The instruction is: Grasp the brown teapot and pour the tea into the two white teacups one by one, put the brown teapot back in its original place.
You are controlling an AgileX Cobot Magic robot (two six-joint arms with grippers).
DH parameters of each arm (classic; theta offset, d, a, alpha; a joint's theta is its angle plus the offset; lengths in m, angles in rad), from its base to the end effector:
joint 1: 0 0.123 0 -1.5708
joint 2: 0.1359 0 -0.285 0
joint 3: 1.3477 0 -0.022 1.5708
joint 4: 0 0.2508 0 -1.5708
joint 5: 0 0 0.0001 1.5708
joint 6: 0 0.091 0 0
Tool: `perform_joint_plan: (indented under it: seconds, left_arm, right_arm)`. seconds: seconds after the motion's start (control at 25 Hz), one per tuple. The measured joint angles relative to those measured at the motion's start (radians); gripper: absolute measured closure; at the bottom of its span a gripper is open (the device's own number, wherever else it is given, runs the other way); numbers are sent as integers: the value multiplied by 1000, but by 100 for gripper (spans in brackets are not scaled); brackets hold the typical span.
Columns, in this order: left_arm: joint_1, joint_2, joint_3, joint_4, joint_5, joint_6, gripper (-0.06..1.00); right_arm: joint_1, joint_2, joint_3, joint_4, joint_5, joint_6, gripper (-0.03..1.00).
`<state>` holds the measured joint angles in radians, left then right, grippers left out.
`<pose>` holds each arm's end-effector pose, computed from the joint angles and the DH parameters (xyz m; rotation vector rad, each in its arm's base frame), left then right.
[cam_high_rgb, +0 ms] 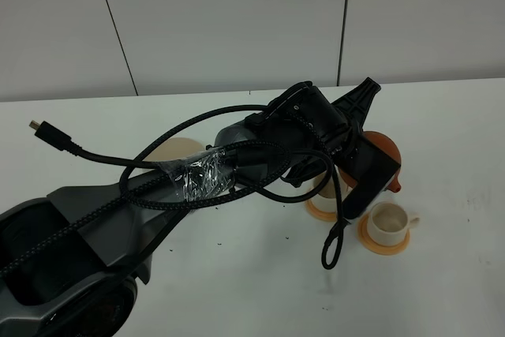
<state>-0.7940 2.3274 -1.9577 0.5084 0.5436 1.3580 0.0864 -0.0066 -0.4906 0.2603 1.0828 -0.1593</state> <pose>0.3894 -0.3634 0.1918 2.3192 0.7854 0.7753 -0.0090 0.0200 0.2751 -0.2663 2.0343 0.2674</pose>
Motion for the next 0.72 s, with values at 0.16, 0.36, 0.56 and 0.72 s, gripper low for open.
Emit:
perform_joint_plan:
  seconds: [0.16, 0.36, 0.56, 0.72]
  left_arm:
    - [0, 0, 0, 23, 0, 11, 77]
    - [0, 0, 0, 28, 0, 50, 77]
    - [-10, 0, 0, 27, 5, 58, 77]
    - [-16, -5, 0, 27, 26, 60, 77]
  right_arm:
    - [0, 0, 0, 0, 0, 0, 73]
    - [0, 0, 0, 0, 0, 0, 73]
    - [0, 0, 0, 0, 0, 0, 73]
    - [0, 0, 0, 0, 0, 0, 73]
